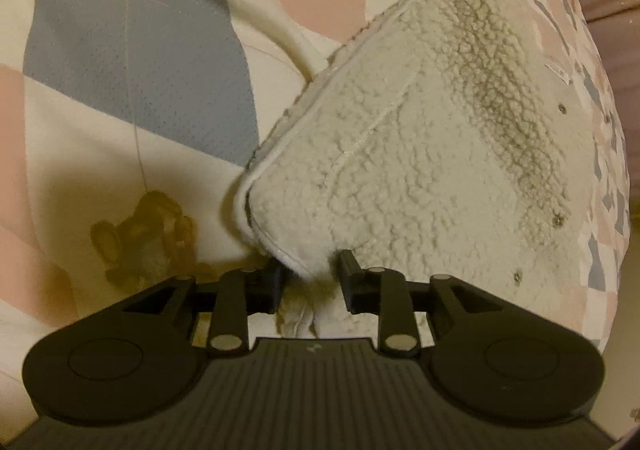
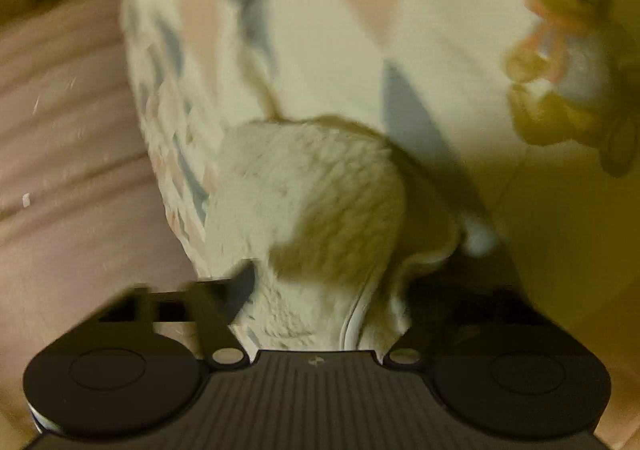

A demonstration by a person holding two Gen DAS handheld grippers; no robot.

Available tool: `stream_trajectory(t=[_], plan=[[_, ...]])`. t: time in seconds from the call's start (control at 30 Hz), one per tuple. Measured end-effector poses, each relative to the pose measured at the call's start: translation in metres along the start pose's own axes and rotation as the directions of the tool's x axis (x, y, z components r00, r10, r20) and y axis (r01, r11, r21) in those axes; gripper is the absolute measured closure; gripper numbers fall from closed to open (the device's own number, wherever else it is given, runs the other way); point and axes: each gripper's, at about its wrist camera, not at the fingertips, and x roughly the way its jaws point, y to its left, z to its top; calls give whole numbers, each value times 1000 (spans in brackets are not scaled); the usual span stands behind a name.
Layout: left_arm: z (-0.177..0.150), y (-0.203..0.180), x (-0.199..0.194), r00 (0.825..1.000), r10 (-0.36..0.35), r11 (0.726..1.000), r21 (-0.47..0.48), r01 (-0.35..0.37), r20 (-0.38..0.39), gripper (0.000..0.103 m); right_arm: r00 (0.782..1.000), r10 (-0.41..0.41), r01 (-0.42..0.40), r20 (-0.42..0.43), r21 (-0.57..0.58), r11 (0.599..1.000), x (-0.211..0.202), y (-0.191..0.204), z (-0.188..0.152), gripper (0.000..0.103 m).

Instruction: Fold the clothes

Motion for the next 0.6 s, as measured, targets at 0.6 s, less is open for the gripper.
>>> stream_trajectory(t=[0.6], plan=[[-93, -152, -315, 732, -444, 870, 444, 214, 516, 94, 938, 254, -308, -237, -907, 289, -144, 356, -128, 88]])
